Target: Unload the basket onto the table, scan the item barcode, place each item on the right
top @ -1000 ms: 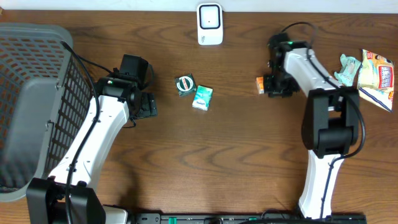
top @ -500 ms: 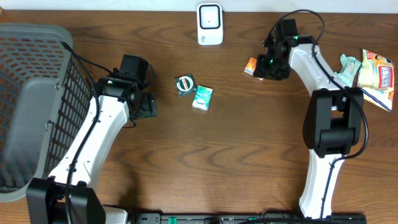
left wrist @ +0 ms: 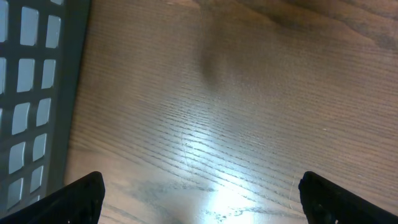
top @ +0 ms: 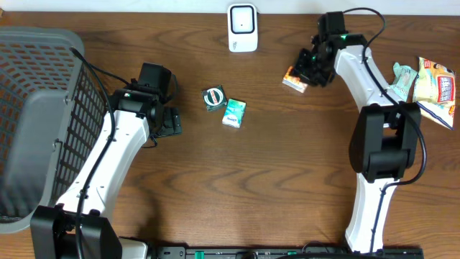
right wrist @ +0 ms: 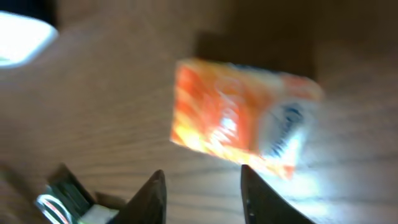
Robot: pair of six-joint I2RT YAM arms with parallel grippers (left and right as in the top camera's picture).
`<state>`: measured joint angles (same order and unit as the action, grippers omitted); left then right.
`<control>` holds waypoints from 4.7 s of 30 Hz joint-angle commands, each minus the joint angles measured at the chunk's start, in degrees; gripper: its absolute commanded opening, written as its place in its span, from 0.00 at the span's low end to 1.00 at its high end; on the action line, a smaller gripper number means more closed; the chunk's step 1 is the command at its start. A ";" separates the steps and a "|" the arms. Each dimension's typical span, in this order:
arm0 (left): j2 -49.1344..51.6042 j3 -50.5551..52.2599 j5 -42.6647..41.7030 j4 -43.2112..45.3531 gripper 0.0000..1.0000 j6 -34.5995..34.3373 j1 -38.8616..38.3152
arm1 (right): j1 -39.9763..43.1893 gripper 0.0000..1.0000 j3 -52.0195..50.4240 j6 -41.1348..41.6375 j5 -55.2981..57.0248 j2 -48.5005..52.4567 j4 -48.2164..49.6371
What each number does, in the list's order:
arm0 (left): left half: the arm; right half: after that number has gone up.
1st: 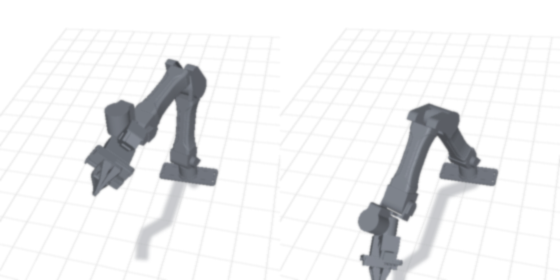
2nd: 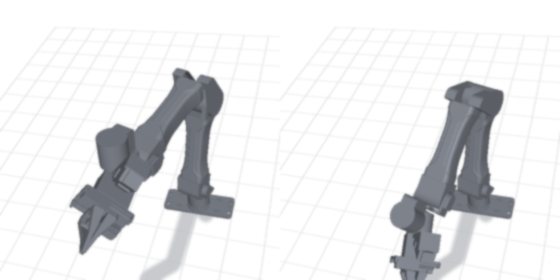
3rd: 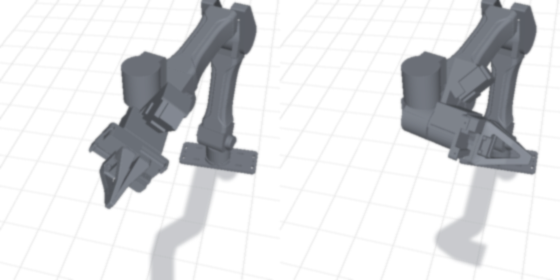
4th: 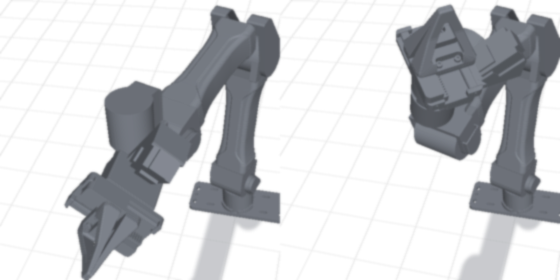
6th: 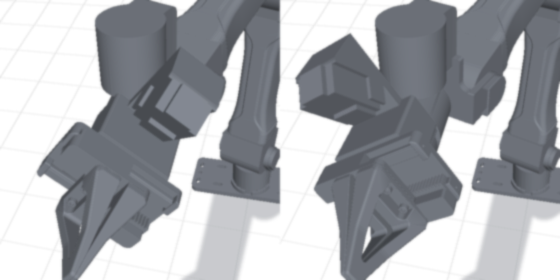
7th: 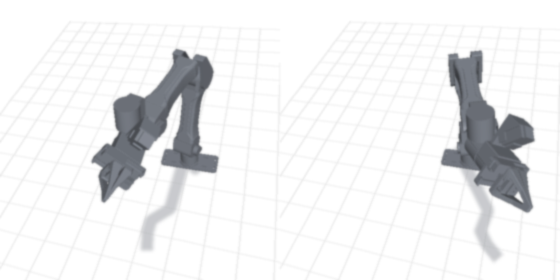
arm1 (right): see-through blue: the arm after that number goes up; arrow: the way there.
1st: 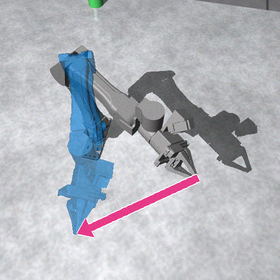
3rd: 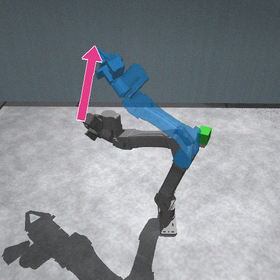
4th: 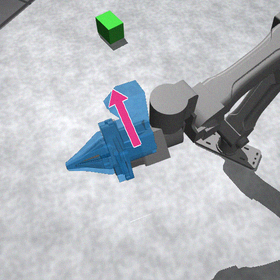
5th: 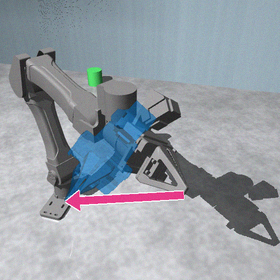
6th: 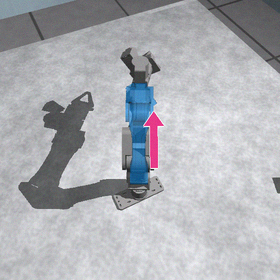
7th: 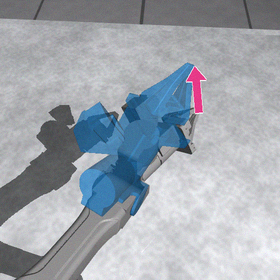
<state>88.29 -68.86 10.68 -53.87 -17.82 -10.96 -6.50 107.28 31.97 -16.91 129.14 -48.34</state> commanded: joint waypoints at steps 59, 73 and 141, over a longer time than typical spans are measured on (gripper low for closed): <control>-0.74 -0.22 0.50 -0.26 0.98 -0.28 0.28 | -6.29 0.09 1.29 -16.37 14.62 -5.46 -15.17; -0.74 -0.22 0.50 -0.26 0.98 -0.28 0.28 | -5.25 0.01 -10.93 -13.14 21.90 -2.36 -9.33; -0.74 -0.22 0.50 -0.26 0.98 -0.31 0.28 | 5.29 0.58 -12.33 -25.40 4.46 -4.31 11.74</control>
<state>88.29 -68.86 10.68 -53.84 -17.82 -10.96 -1.17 95.53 9.67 -11.66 125.71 -36.82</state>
